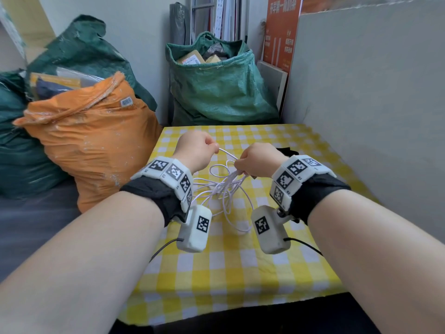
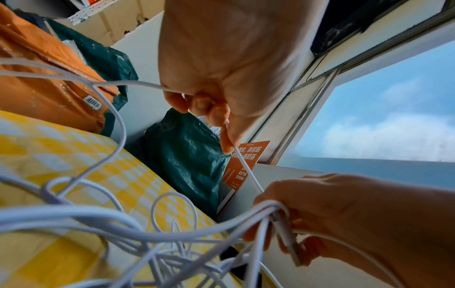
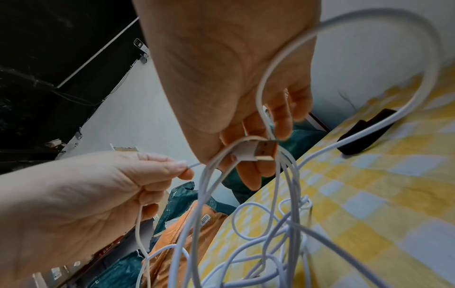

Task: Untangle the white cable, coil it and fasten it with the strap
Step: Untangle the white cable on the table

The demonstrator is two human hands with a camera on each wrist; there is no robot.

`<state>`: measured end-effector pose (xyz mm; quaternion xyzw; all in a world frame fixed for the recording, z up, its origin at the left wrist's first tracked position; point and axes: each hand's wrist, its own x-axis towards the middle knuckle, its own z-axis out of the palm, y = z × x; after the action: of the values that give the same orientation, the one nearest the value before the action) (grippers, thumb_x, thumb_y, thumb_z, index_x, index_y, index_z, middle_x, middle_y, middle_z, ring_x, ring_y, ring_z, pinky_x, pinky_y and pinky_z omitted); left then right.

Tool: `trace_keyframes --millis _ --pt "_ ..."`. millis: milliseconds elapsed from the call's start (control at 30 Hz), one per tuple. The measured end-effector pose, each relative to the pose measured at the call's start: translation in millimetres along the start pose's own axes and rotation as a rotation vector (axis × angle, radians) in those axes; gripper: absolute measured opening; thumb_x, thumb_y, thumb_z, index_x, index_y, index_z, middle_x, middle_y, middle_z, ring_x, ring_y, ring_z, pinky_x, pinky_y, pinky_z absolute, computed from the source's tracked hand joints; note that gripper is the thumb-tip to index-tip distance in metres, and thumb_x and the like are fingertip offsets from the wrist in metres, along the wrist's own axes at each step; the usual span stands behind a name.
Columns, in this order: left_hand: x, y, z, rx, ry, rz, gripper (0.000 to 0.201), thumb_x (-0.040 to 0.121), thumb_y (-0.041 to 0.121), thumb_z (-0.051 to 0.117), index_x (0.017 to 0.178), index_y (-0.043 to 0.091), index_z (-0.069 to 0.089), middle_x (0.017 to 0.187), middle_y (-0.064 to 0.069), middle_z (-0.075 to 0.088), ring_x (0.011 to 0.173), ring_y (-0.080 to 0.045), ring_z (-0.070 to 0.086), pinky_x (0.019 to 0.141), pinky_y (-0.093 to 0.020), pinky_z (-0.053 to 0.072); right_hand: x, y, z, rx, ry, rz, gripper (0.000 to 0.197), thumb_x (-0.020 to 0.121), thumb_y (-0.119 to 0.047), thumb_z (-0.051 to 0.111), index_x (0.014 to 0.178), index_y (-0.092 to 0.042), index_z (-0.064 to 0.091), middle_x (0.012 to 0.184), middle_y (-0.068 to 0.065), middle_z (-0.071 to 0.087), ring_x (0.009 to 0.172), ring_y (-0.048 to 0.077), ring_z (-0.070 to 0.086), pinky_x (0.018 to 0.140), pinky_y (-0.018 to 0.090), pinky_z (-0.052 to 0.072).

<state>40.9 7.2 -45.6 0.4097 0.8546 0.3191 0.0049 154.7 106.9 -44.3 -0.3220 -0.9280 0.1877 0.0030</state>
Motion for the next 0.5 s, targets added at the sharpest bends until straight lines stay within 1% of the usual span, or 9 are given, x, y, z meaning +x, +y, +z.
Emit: trace_keyframes --millis 33,100,167,233,300,367,433,467,500 --pt "1 -1 0 0.005 0.007 -0.004 0.022 0.092 0.024 0.056 0.088 0.010 0.073 0.086 -0.006 0.061 0.095 -0.025 0.056 0.071 -0.027 0.036 0 0 0 0.006 -0.012 0.008 0.033 0.091 -0.033 0.047 0.076 -0.016 0.071 0.065 0.000 0.059 0.065 0.018 0.055 0.058 0.026 0.042" --pt "3 -3 0 0.022 0.012 -0.011 0.022 0.092 0.024 0.056 0.088 0.009 0.072 0.083 -0.004 0.059 0.094 -0.025 0.056 0.071 -0.026 0.036 0 1 1 0.067 -0.029 0.009 0.035 0.092 -0.032 0.046 0.077 -0.014 0.072 0.062 0.000 0.057 0.063 0.019 0.053 0.061 0.027 0.045" --pt "5 -5 0 0.052 0.018 -0.012 0.024 0.092 0.024 0.056 0.089 0.007 0.072 0.087 -0.007 0.064 0.095 -0.026 0.057 0.072 -0.027 0.037 -1 1 3 0.201 -0.056 0.015 0.033 0.092 -0.028 0.046 0.074 -0.011 0.069 0.060 0.002 0.054 0.060 0.021 0.050 0.062 0.029 0.047" --pt "7 -9 -1 0.086 0.022 -0.025 0.027 0.093 0.024 0.055 0.090 0.005 0.073 0.093 -0.011 0.068 0.096 -0.028 0.057 0.072 -0.028 0.038 -2 3 3 0.265 -0.070 0.019 0.031 0.091 -0.028 0.045 0.074 -0.012 0.067 0.066 0.004 0.055 0.061 0.020 0.049 0.060 0.030 0.046" --pt "7 -14 -4 0.077 0.028 -0.059 0.027 0.093 0.023 0.053 0.091 0.005 0.073 0.096 -0.013 0.068 0.095 -0.030 0.058 0.072 -0.029 0.041 -3 6 2 0.263 -0.087 0.016 0.029 0.090 -0.030 0.045 0.078 -0.014 0.067 0.072 0.004 0.056 0.062 0.018 0.046 0.057 0.028 0.045" --pt "9 -21 -10 0.059 0.074 -0.116 0.026 0.094 0.019 0.050 0.094 0.003 0.072 0.100 -0.016 0.067 0.096 -0.033 0.058 0.077 -0.035 0.048 -3 10 1 0.192 -0.096 0.012 0.028 0.090 -0.032 0.048 0.079 -0.014 0.067 0.066 0.001 0.048 0.060 0.017 0.043 0.054 0.026 0.041" --pt "12 -29 -19 0.045 0.142 -0.192 0.025 0.094 0.011 0.046 0.099 0.000 0.068 0.107 -0.019 0.065 0.100 -0.037 0.057 0.082 -0.037 0.046 -2 16 0 0.089 -0.030 0.021 0.031 0.090 -0.039 0.053 0.081 -0.012 0.067 0.063 0.001 0.047 0.063 0.018 0.046 0.054 0.026 0.036" --pt "13 -33 -23 0.035 0.177 -0.228 0.023 0.093 0.006 0.043 0.101 0.002 0.064 0.112 -0.018 0.062 0.104 -0.036 0.055 0.081 -0.036 0.043 -1 19 -1 0.057 0.056 0.027 0.034 0.089 -0.042 0.055 0.081 -0.011 0.067 0.064 0.002 0.049 0.067 0.019 0.049 0.055 0.027 0.036" --pt "13 -37 -26 0.001 0.203 -0.260 0.022 0.092 0.003 0.040 0.102 0.007 0.059 0.116 -0.016 0.059 0.106 -0.035 0.053 0.080 -0.034 0.040 2 21 -3 0.056 0.162 0.038 0.036 0.087 -0.045 0.057 0.077 -0.011 0.064 0.065 0.003 0.052 0.071 0.020 0.051 0.058 0.026 0.036"
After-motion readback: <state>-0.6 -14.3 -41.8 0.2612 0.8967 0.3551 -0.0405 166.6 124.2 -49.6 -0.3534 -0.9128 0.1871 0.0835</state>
